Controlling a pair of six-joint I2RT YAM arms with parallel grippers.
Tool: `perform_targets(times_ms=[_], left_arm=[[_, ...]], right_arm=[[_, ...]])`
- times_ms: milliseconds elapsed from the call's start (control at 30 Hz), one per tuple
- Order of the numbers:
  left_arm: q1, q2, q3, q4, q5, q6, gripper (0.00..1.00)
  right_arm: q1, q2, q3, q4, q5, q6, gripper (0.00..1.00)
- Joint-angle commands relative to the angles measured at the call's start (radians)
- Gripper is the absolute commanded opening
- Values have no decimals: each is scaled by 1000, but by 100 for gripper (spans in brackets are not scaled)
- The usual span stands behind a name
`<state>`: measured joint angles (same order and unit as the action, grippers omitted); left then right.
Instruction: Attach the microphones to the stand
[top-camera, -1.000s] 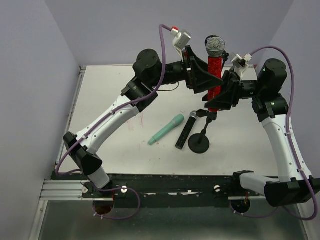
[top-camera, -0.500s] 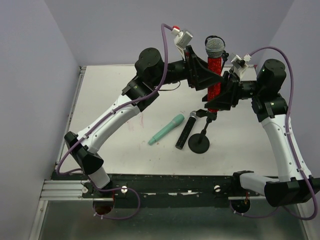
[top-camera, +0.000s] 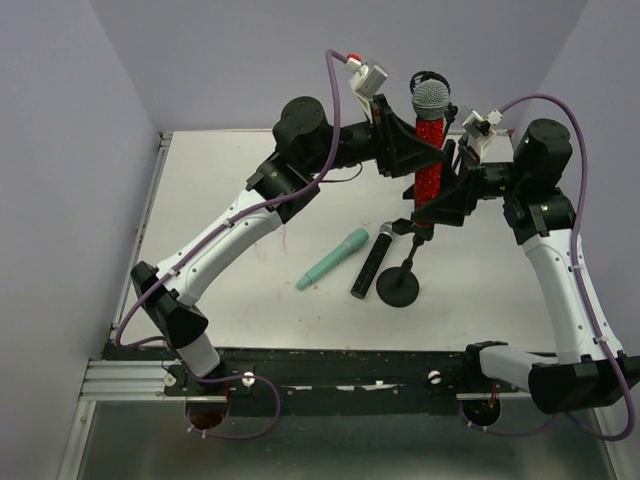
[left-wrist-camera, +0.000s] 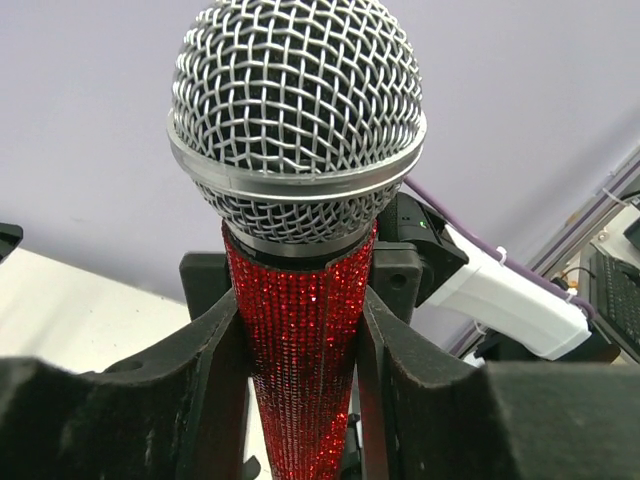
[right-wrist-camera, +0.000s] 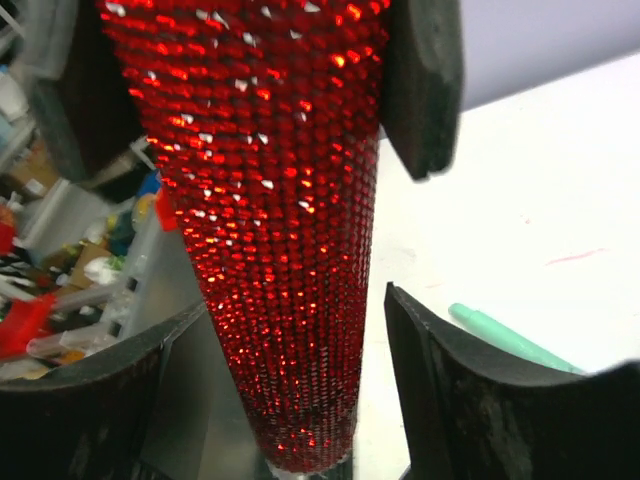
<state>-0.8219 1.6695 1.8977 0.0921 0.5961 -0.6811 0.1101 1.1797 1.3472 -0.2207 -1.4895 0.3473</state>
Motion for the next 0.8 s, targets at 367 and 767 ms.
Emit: perform_targets(times_ms=[367, 767], left_arm=[[81, -497, -405, -84, 31, 299, 0], [96, -636, -586, -127, -22, 463, 0]], right_arm=[[-145, 98, 143, -363, 154, -483, 100], [-133, 61, 213, -992, 232, -1503, 100]])
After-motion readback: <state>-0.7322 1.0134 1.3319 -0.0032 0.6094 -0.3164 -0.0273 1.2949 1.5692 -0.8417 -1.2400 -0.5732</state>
